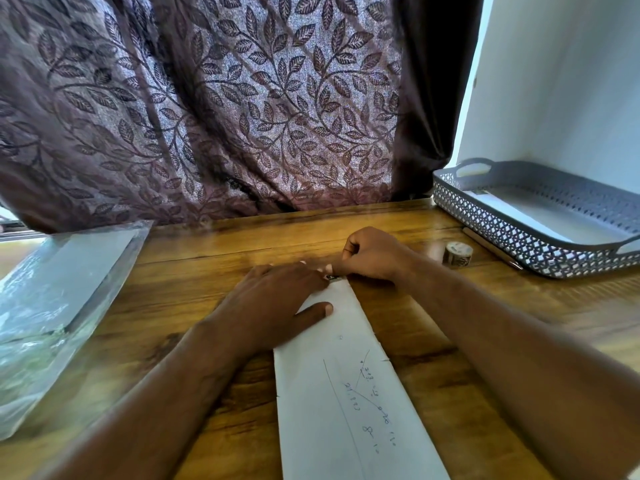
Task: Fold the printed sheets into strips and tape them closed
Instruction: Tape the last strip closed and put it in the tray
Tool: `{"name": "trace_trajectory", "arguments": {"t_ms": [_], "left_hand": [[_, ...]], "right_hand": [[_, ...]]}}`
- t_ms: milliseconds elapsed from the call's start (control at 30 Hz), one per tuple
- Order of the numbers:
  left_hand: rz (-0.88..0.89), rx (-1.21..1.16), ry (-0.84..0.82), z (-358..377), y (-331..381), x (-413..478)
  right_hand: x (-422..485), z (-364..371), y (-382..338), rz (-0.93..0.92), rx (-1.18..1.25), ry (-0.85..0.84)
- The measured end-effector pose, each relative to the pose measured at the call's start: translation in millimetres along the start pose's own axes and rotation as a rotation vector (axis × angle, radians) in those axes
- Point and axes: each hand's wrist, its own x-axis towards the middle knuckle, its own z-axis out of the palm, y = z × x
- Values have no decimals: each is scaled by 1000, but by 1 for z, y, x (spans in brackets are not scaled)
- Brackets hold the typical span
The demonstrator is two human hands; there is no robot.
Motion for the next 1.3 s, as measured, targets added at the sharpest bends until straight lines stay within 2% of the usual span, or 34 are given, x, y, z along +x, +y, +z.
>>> {"name": "trace_trajectory", "arguments": {"t_ms": [100,333,500,567,667,767,967,1167,1300], "left_hand": [[-11,-3,6,0,0,0],[-14,-21,69,4,2,-3],[-20,-80,113,7,0,-4],[-28,-172,138,9,-3,-6],[-92,-348,231,6,-7,-8],[-207,-355,310,2,-14,-13],[-399,-285,192,0,-22,-19],[-526,-534,229,0,-23,-11],[-553,-824,408,-4,-28,-12]], "right_hand": [[2,2,-1,14,-49,25],[2,-7,5,22,55,5],[-7,-5,11,-48,81,49],[-14,-3,14,-98,90,76],[-25,-1,18,-131,81,100],[-40,-2,21,-156,24,138],[-71,12,21,-242,-108,125],[-75,16,16,-218,-158,142],[-77,12,13,-221,-108,154]]}}
